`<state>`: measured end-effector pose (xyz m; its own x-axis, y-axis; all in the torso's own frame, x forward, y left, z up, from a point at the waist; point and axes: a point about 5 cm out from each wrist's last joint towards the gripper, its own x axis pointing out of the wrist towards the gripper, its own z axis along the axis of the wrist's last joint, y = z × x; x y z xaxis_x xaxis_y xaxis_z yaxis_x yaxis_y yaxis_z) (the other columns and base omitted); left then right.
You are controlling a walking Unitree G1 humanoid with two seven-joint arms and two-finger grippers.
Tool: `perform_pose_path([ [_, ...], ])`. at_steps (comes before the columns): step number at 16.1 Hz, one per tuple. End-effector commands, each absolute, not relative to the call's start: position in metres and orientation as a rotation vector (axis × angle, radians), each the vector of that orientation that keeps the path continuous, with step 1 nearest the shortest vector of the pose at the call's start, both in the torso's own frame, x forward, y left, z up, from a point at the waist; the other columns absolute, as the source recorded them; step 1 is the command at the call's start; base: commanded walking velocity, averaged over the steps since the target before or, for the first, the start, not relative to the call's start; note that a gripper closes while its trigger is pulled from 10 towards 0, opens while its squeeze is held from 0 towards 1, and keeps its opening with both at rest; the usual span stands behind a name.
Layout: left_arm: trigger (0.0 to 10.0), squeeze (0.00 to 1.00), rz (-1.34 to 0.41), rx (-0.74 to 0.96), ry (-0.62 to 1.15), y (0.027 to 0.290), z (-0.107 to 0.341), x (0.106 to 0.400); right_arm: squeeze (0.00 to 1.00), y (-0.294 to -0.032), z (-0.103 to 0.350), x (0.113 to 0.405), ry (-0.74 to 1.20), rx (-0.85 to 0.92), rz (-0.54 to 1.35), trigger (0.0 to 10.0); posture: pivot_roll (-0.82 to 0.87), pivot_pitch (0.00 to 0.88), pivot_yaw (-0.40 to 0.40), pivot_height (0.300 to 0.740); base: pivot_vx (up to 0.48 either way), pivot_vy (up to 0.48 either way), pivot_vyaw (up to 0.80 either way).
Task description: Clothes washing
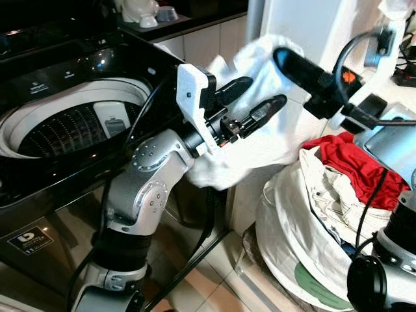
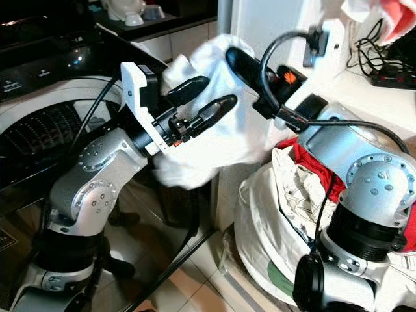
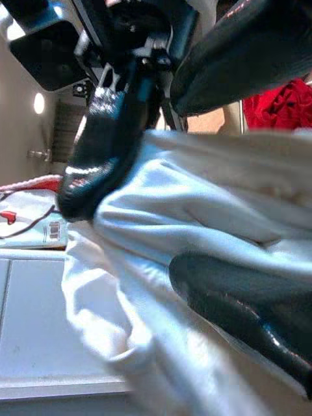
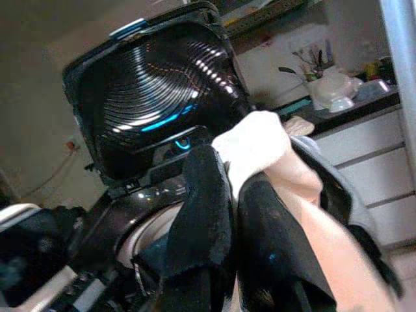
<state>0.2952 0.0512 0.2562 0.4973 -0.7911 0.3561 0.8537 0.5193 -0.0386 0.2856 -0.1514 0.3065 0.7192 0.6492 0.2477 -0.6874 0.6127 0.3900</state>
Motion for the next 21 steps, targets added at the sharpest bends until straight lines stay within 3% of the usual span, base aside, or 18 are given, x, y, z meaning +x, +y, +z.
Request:
perform_pose_path([
  [1, 10.0, 0.0, -0.994, -0.208, -0.305, 0.049, 0.253, 0.297, 0.0, -0.146, 0.316, 0.279, -0.119, 0.478, 0.818, 0.0, -0.11, 0.0, 0.014, 0.74, 0.0, 0.0, 0.0],
  [5, 10.0, 0.0, -0.985, -0.096, -0.28, 0.04, 0.242, 0.297, 0.0, -0.138, 0.319, 0.277, -0.115, 0.5, 0.852, 0.0, -0.11, 0.0, 0.014, 0.74, 0.0, 0.0, 0.0],
  [8, 0.0, 0.0, -0.903, -0.04, -0.262, 0.044, 0.237, 0.308, 0.0, -0.136, 0.322, 0.276, -0.12, 0.509, 0.858, 0.0, -0.11, 0.0, 0.015, 0.74, 0.0, 0.0, 0.0],
  [21, 0.0, 0.0, -0.836, -0.048, -0.274, 0.055, 0.236, 0.315, 0.0, -0.139, 0.321, 0.275, -0.108, 0.512, 0.831, 0.0, -0.11, 0.0, 0.014, 0.74, 0.0, 0.0, 0.0],
])
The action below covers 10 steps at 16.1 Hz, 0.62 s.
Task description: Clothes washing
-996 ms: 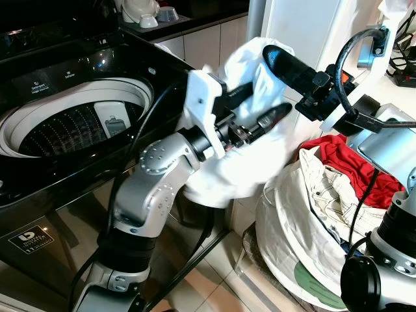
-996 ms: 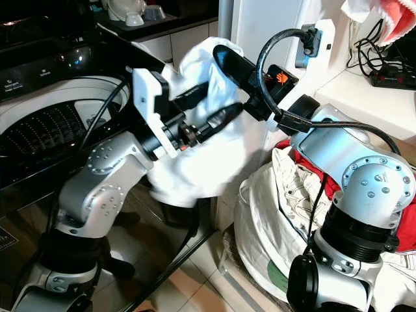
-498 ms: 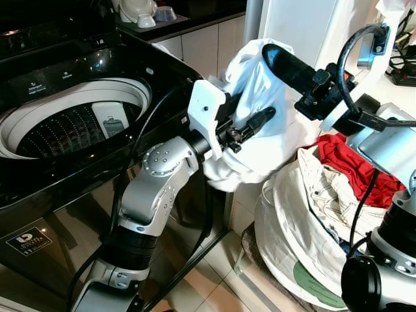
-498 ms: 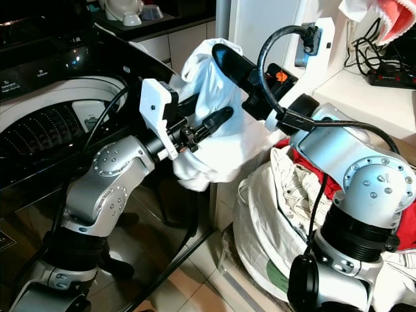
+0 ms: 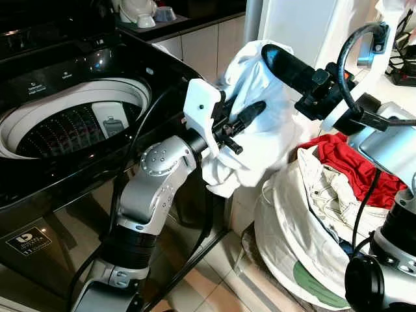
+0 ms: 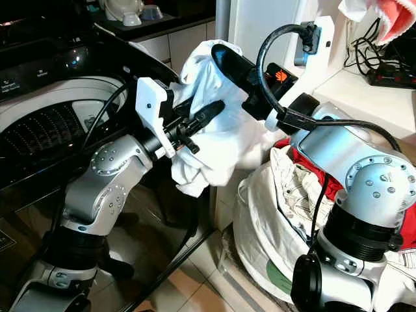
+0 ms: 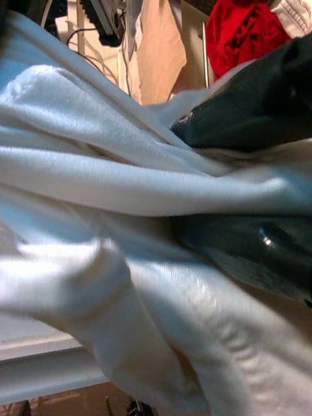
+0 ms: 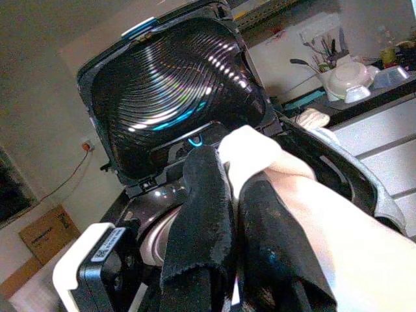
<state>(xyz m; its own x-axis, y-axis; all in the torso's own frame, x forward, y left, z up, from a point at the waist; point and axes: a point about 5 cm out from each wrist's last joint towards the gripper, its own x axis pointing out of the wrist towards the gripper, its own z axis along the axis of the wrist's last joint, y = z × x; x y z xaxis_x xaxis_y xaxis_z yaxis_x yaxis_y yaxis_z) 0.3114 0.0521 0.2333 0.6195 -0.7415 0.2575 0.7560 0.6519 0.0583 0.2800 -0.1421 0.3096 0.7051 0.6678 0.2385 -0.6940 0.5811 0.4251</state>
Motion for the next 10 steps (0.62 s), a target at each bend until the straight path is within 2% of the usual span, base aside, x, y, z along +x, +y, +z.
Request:
perform_pose_path([
  [1, 0.0, 0.0, -0.834, -0.048, -0.274, 0.056, 0.237, 0.316, 0.0, -0.139, 0.321, 0.275, -0.107, 0.511, 0.829, 0.0, -0.11, 0.0, 0.014, 0.74, 0.0, 0.0, 0.0],
  [8, 0.0, 0.0, -0.744, -0.062, -0.277, 0.07, 0.241, 0.326, 0.0, -0.139, 0.322, 0.276, -0.108, 0.507, 0.817, 0.0, -0.1, 0.0, 0.018, 0.74, 0.0, 0.0, 0.0],
  [9, 0.0, 0.0, -0.688, -0.051, -0.283, 0.079, 0.245, 0.332, 0.0, -0.14, 0.322, 0.277, -0.108, 0.493, 0.812, 4.5, -0.1, 0.0, 0.018, 0.74, 0.0, 0.0, 0.0],
  [10, 0.0, 0.0, -0.669, -0.045, -0.287, 0.082, 0.247, 0.334, 0.0, -0.14, 0.322, 0.277, -0.108, 0.489, 0.811, 4.5, -0.1, 0.0, 0.018, 0.74, 0.0, 0.0, 0.0],
])
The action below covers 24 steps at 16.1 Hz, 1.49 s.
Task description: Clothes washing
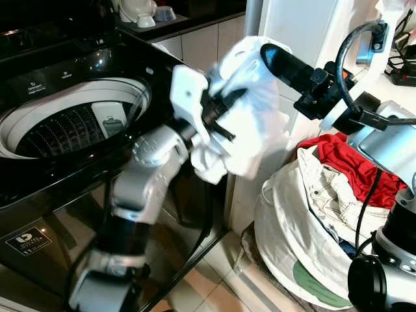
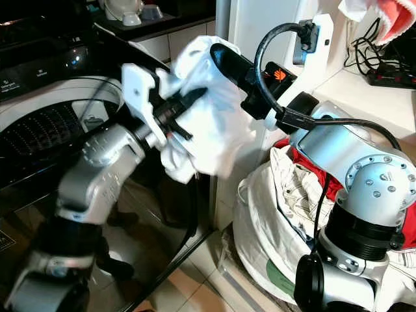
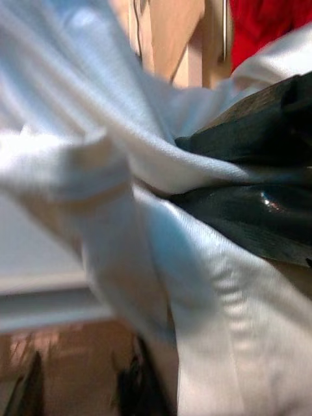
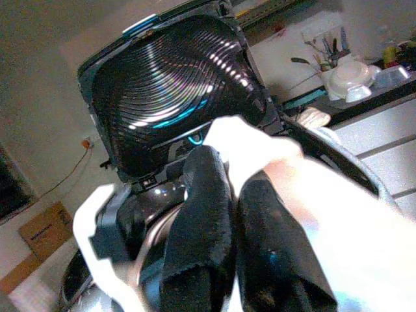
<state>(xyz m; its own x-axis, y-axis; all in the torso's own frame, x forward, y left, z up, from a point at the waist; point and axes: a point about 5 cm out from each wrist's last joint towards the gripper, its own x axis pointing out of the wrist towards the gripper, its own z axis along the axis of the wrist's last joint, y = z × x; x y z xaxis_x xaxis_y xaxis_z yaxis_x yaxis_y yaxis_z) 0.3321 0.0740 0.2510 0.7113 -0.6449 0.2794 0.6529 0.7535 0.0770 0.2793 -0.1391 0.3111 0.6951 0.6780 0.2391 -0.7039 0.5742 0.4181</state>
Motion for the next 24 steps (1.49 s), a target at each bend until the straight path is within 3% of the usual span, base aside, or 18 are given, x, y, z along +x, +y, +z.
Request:
perform_pose_path([
  [1, 0.0, 0.0, -0.585, 0.0, -0.316, 0.099, 0.26, 0.344, 1.0, -0.138, 0.322, 0.275, -0.109, 0.512, 0.854, 10.0, -0.1, 0.0, 0.018, 0.74, 0.0, 0.0, 0.0],
  [4, 0.0, 0.0, -0.272, 0.275, -0.449, 0.171, 0.325, 0.372, 1.0, -0.136, 0.308, 0.271, -0.046, 0.325, 0.821, 10.0, -0.09, 0.0, 0.016, 0.74, 0.0, 0.0, 0.0],
  [6, 0.0, 0.0, -0.083, 0.567, -0.508, 0.205, 0.367, 0.381, 0.0, -0.134, 0.295, 0.271, 0.019, 0.219, 0.795, 10.0, -0.08, 0.0, 0.018, 0.74, 0.0, 0.0, 0.0],
  [9, 0.0, 0.0, 0.116, 0.84, -0.489, 0.228, 0.396, 0.389, 0.0, -0.121, 0.29, 0.268, 0.031, 0.191, 0.833, 10.0, -0.08, 0.0, 0.037, 0.74, 0.0, 0.0, 0.0],
  [10, 5.0, 0.0, 0.115, 0.871, -0.391, 0.231, 0.387, 0.396, 0.0, -0.116, 0.287, 0.268, 0.039, 0.181, 0.843, 10.0, -0.08, 0.0, 0.041, 0.74, 0.0, 0.0, 0.0],
  [11, 5.0, 0.0, 0.094, 0.869, -0.335, 0.231, 0.379, 0.4, 0.0, -0.115, 0.285, 0.267, 0.044, 0.175, 0.845, 10.0, -0.08, 0.0, 0.041, 0.74, 0.0, 0.0, 0.0],
  [12, 10.0, 0.0, -0.024, 0.86, -0.118, 0.228, 0.34, 0.412, 0.0, -0.11, 0.277, 0.266, 0.07, 0.145, 0.85, 10.0, -0.09, 0.0, 0.05, 0.74, 0.0, 0.0, 0.0],
  [13, 10.0, 0.0, -0.06, 0.848, -0.038, 0.229, 0.326, 0.414, 0.0, -0.109, 0.274, 0.265, 0.081, 0.129, 0.848, 10.0, -0.1, 0.0, 0.058, 0.74, 0.0, 0.0, 0.0],
  [14, 10.0, 1.0, -0.093, 0.846, 0.07, 0.231, 0.308, 0.416, 0.0, -0.109, 0.269, 0.265, 0.097, 0.104, 0.842, 10.0, -0.1, 0.0, 0.06, 0.74, 0.0, 0.0, 0.0],
  [18, 10.0, 1.0, -0.222, 0.902, 0.344, 0.241, 0.278, 0.412, 0.0, -0.111, 0.26, 0.262, 0.136, 0.046, 0.836, 10.0, -0.09, 0.0, 0.058, 0.74, 0.0, 0.0, 0.0],
  [24, 10.0, 1.0, -0.233, 0.923, 0.403, 0.259, 0.285, 0.405, 0.0, -0.12, 0.253, 0.269, 0.161, 0.03, 0.802, 10.0, -0.07, 0.0, 0.045, 0.74, 0.0, 0.0, 0.0],
])
